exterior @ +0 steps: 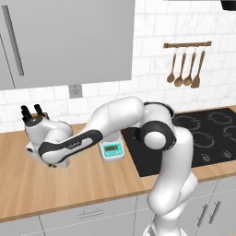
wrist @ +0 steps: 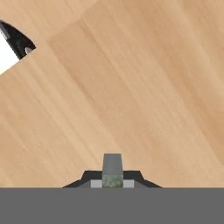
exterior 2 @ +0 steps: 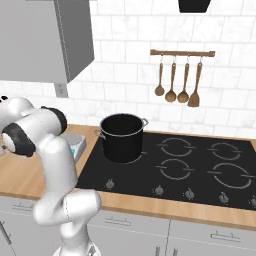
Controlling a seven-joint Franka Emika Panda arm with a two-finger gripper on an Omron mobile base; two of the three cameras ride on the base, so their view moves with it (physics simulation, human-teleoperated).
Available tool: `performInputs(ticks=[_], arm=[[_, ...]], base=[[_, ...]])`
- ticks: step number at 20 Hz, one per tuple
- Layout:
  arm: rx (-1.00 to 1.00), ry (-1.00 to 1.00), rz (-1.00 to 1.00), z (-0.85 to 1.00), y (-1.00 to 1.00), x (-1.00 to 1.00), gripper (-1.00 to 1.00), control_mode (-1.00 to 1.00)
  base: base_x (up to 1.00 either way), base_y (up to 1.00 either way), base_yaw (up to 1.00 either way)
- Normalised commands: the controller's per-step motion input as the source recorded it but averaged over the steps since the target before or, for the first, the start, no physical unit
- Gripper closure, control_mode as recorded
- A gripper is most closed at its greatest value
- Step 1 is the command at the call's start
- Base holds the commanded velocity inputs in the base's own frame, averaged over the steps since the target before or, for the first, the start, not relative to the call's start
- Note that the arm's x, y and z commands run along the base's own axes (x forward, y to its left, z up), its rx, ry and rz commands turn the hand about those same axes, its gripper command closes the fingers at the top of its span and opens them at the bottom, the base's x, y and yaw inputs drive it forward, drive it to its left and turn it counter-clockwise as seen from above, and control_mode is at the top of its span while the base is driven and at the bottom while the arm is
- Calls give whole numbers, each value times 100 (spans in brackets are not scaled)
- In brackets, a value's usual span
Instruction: Put the garlic and lime in the pot. Retrieve the spatula and lightly stir the vegetables in the pot.
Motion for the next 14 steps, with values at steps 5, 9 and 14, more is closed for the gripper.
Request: performInputs(ticks=[5,9,14], arm=[[10,-1,-2,100,-34,-95,100,-100],[15,0,-2,88,-62,-87,100,-100],[17,0,-5,71,-89,-75,100,-100]], base=[[0,0,0],[0,0,0],[0,0,0]])
